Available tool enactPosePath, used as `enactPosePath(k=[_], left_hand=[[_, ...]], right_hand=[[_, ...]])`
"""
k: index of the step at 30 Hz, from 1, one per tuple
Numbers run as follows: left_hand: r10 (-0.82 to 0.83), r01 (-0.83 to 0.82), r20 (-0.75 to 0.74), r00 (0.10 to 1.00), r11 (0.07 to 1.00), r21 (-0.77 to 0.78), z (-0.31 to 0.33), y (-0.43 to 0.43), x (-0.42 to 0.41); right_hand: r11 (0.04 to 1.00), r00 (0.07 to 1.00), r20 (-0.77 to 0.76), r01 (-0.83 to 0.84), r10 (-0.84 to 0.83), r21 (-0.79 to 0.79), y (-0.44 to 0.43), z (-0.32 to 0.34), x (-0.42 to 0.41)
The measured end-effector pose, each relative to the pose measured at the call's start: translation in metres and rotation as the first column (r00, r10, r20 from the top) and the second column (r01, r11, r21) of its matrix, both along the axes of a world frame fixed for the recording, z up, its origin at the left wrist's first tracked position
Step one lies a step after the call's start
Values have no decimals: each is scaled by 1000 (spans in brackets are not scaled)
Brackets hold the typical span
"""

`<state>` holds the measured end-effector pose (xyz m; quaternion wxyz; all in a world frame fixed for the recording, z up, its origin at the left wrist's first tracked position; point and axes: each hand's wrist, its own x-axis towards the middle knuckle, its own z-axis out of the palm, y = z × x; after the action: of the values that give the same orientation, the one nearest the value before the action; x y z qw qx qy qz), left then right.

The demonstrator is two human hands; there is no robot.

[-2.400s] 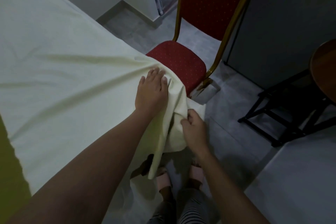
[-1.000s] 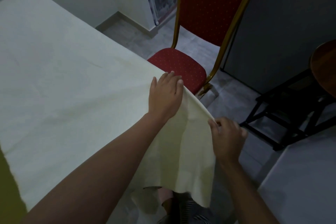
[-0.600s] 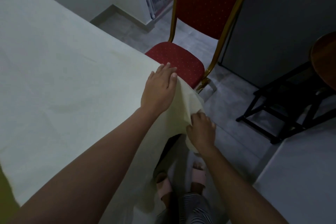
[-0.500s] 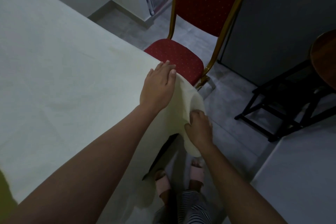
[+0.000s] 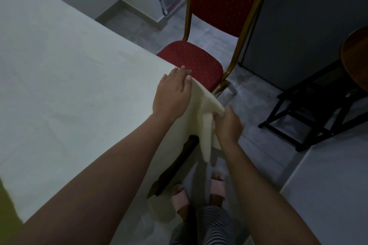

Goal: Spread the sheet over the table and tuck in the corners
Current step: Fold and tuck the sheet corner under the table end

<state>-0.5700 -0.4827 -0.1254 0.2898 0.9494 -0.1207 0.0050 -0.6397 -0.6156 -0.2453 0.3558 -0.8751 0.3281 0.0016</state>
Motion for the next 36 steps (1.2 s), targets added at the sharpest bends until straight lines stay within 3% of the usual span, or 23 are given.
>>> enactPosePath(k=[3,7,9,13,16,21,24,27,31,33,36], left_hand=[[-8,7,12,1000,1000,3,0,0,0],[-14,14,21,1000,1000,0,0,1,-1],[-16,16,19,1000,1000,4,-1,1,-1],[-20,20,22,1000,1000,2,-2,1,-1],[-19,19,30,999,1000,8,-3,1,-2],[-28,28,25,999,1000,2,-4,2,-1],[-28,28,29,999,1000,-9,-4,2,-1],[-28,28,34,999,1000,-12,-2,2,-1],[-22,22,26,999,1000,-21,-2,2,-1],[-17,17,23,1000,1000,-19,-1,2,-1],[-20,21,31,999,1000,-18,-1,1,-2]], right_hand=[[983,984,160,102,-76,-156,-27,3,-10],[970,977,197,123,-81,-210,-39,7,-3],[962,992,126,60,-27,-267,-31,3,-11],[914,971,-2,-226,239,-337,17,-17,-60],[938,973,73,-188,218,-290,33,-24,-74],[935,976,-118,-210,183,-286,-1,-24,-47],[942,968,-140,-236,207,-240,-29,-26,-44],[975,973,-73,-213,217,61,-37,-22,-50],[863,948,-36,-271,316,427,0,-13,-90],[870,957,-12,-260,291,419,5,-12,-106],[985,996,4,-93,94,147,-21,-11,-103]])
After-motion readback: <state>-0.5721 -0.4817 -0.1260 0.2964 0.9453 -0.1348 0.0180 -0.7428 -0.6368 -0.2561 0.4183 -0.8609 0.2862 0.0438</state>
